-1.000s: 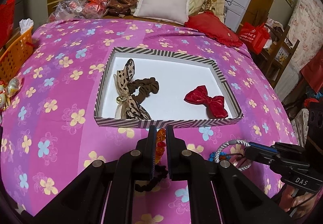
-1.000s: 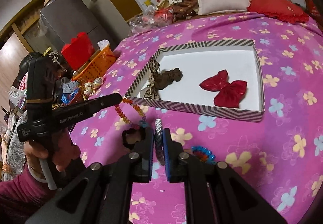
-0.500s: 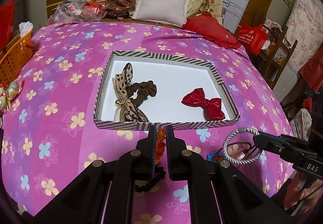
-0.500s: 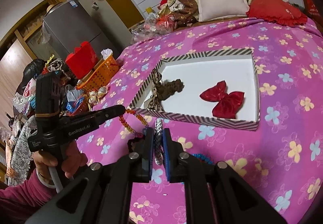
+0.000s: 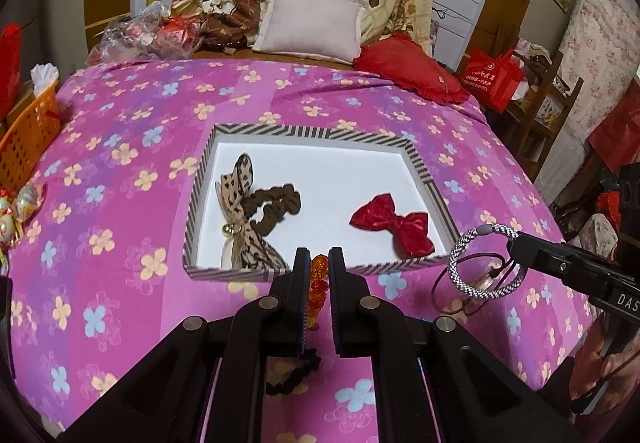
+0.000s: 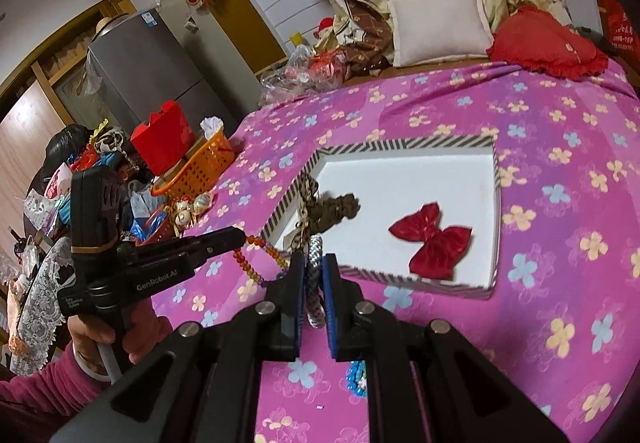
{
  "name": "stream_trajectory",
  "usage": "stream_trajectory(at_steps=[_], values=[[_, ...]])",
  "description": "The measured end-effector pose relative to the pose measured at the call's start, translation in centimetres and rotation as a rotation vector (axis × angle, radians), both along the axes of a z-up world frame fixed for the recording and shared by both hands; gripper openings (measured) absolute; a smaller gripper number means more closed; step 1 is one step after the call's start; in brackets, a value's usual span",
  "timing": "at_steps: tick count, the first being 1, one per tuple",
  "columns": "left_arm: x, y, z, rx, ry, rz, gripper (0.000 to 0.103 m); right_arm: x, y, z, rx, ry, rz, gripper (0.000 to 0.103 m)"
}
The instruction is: Organize jewelry
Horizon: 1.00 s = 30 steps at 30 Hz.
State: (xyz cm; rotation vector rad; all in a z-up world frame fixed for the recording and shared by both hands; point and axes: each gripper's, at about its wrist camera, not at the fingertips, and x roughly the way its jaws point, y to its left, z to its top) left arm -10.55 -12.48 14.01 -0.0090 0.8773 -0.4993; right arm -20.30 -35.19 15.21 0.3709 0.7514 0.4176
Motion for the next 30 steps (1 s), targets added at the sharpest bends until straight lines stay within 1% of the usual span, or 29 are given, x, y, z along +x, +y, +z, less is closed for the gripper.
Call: stream_trajectory(at_steps=[4, 10, 14, 21, 30], values=[[0.9, -0.4, 0.9, 0.004, -0.013, 0.005, 0.000, 0.6, -0.6, 0.9, 0.002, -0.016, -0.008, 0.009], [2.3, -1.6, 2.4, 0.012, -0.043, -0.003, 0.000, 2.0, -1.6, 1.5, -0.001, -0.018, -0.023, 0.009], [3.2, -2.5, 2.8, 0.023, -0.053, -0.005, 0.000, 2.9, -2.1, 1.8, -0.002, -0.022, -0.032, 0.009], [4.4, -4.4, 2.4, 0.042, -0.055, -0.023, 0.000, 4.4, -2.8, 1.7, -0.004, -0.019, -0.042, 0.009], [5.9, -6.1, 1.0, 0.062, -0.037, -0.037, 0.000, 6.4, -3.3, 0.7, -0.001, 0.005, -0.048, 0.009]])
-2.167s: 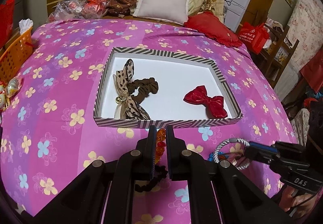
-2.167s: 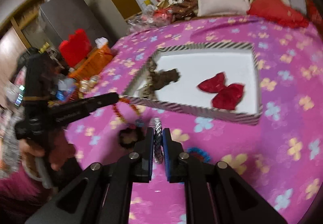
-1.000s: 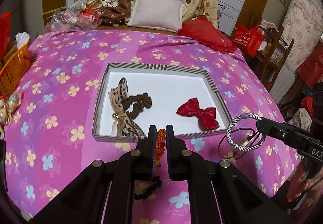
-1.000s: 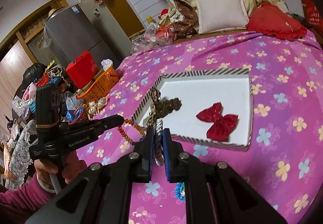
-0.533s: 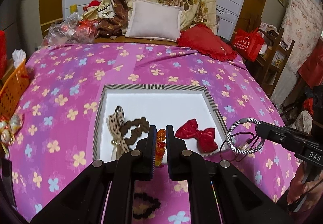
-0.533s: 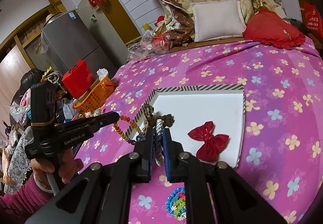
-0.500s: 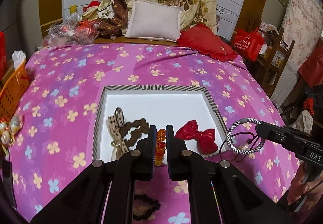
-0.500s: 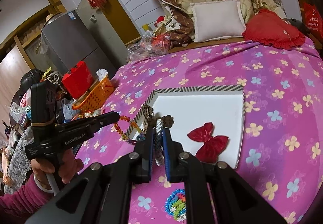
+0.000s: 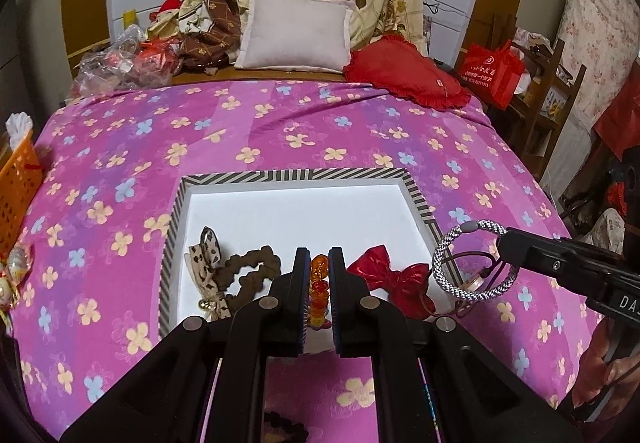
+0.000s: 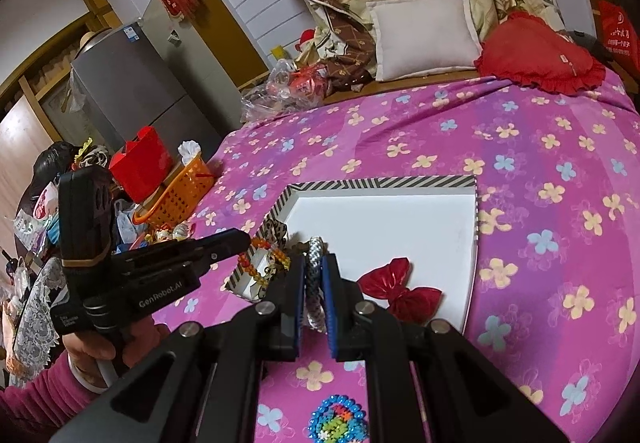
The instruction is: Organize jewelry
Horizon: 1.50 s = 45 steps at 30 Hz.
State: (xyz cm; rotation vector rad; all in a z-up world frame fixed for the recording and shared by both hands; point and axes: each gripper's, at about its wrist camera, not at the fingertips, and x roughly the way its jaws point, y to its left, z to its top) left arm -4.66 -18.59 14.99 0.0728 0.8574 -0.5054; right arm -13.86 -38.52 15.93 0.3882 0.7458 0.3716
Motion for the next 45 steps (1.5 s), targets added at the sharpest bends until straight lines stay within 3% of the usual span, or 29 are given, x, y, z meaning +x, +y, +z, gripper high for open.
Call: stream_trajectory(at_steps=[24, 45], values=[[3.6, -1.0, -5.4, 0.030, 0.106, 0.008, 0.000, 5.2, 1.3, -5.3, 0.029, 0.116, 0.049, 0.009], [6.1, 0.4, -10.8, 0.087, 0.195, 0.084, 0.000, 9.6, 1.4, -11.8, 0.036, 0.245, 0.012, 0.009]])
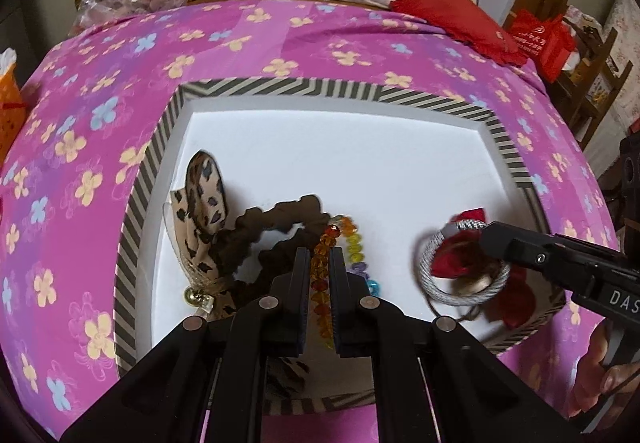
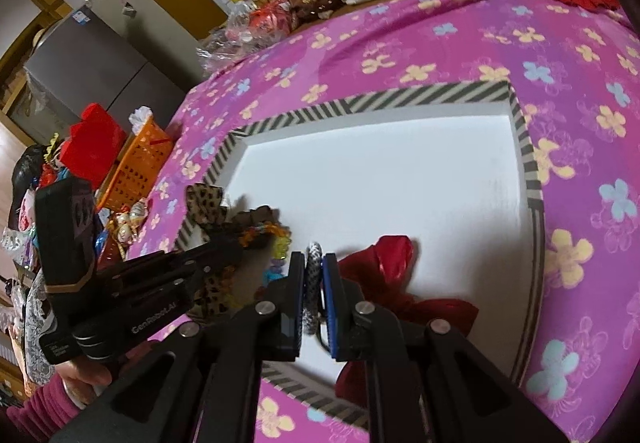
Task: Organize jewelry
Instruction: 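Lower the orange bracelet into the tray with the left gripper while the right lowers the silver bangle, then withdraw both grippers from the tray toward the rainbow beaded bracelet and black scrunchie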
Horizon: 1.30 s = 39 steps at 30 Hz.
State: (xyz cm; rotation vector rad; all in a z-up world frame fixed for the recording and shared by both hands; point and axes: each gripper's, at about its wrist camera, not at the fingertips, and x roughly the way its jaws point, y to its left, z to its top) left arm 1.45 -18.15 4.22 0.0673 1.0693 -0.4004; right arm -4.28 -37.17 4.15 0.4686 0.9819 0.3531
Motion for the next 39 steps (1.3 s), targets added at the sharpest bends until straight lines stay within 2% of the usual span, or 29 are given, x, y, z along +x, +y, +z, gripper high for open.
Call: stream_trajectory(at_steps=[4, 8, 10, 11, 13, 19, 24, 32, 39], values=[[0.2, 0.4, -0.5, 0.001, 0.009, 0.020, 0.000, 0.2, 0.1, -0.8, -0.040, 0.014, -0.025, 0.013], [0.1, 0.4, -0.8, 0.008, 0.011, 0.026, 0.000, 0.0, 0.0, -1.0, -0.084, 0.015, -0.054, 0.027], [0.0, 0.5, -0.8, 0.005, 0.010, 0.028, 0.010, -0.5, 0.1, -0.7, -0.098, -0.003, -0.051, 0.035], [-0.1, 0.6, -0.7, 0.001, 0.005, 0.032, 0.012, -0.7, 0.2, -0.4, -0.106, -0.018, -0.052, 0.042], [-0.4, 0.8, -0.4, -0.007, -0.008, 0.037, 0.017, -1.3, 0.3, 0.4, -0.125, -0.048, -0.057, 0.051], [-1.5, 1.4, 1.2, -0.003, -0.061, 0.047, 0.019, -3.2, 1.4, 2.7, -0.209, -0.115, -0.062, 0.057], [-2.9, 2.2, 2.6, -0.010, -0.105, 0.061, 0.019, -5.5, 1.9, 4.3, -0.285, -0.172, -0.109, 0.066], [-6.3, 3.5, 4.4, -0.018, -0.171, 0.071, 0.019, -9.9, 2.2, 6.4, -0.320, -0.241, -0.163, 0.089], [-9.7, 4.3, 5.2, 0.004, -0.219, 0.067, 0.019, -13.7, 2.5, 7.0, -0.355, -0.262, -0.192, 0.089]])
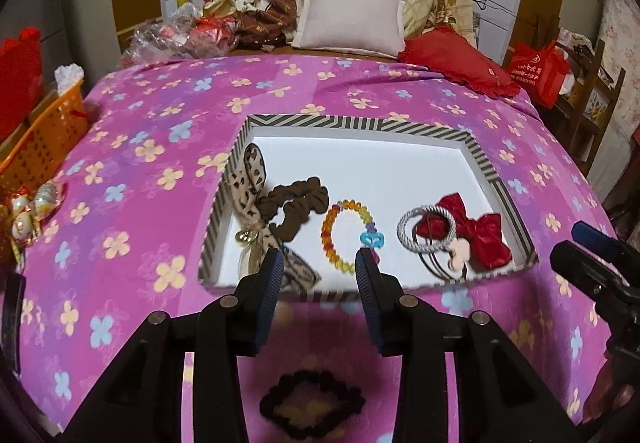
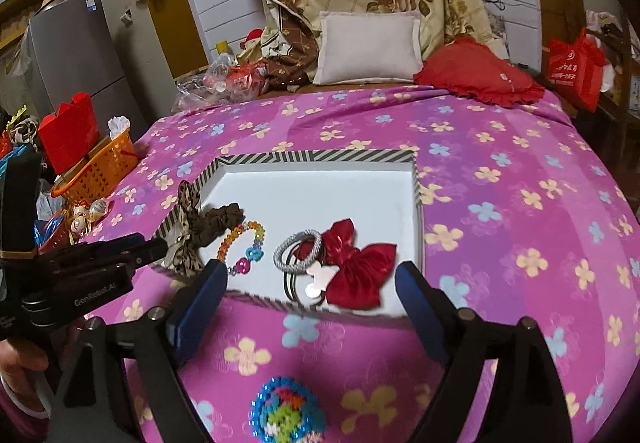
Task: Organize jewelry
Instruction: 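Withdraw both grippers from the tray toward the rainbow beaded bracelet and black scrunchie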
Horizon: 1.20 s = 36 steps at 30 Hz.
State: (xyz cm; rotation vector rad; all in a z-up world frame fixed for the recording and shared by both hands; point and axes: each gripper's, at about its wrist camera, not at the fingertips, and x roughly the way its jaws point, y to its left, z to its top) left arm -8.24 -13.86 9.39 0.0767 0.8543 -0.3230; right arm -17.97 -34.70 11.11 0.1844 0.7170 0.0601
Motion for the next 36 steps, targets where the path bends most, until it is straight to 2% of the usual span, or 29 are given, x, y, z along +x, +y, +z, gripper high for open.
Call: stream_trajectory(at_steps=[11, 19, 24, 32, 36], values=[[-3.4, 2.2, 0.2, -0.009, 0.010, 0.014, 0.019, -4.0, 0.3, 0.1, -0.042, 0.019, -0.017, 0.089], [-4.1, 6.3, 0.4, -0.104, 0.069, 0.052, 0.019, -6.2, -0.4, 0.4, -0.016, 0.018, -0.010, 0.089], [-4.7, 7.6, -0.1, -0.098, 0.085, 0.066, 0.019, -6.7, -1.0, -0.7, 0.019, 0.056, 0.002, 0.089], [-5.6, 7.9, -1.1, -0.112, 0.112, 0.058, 0.019, -7.7, -1.5, -2.7, -0.067, 0.122, -0.005, 0.089], [-5.8, 7.5, -1.4, -0.117, 0.122, 0.048, 0.019, -8.1, -1.6, -3.4, -0.068, 0.139, 0.011, 0.089]])
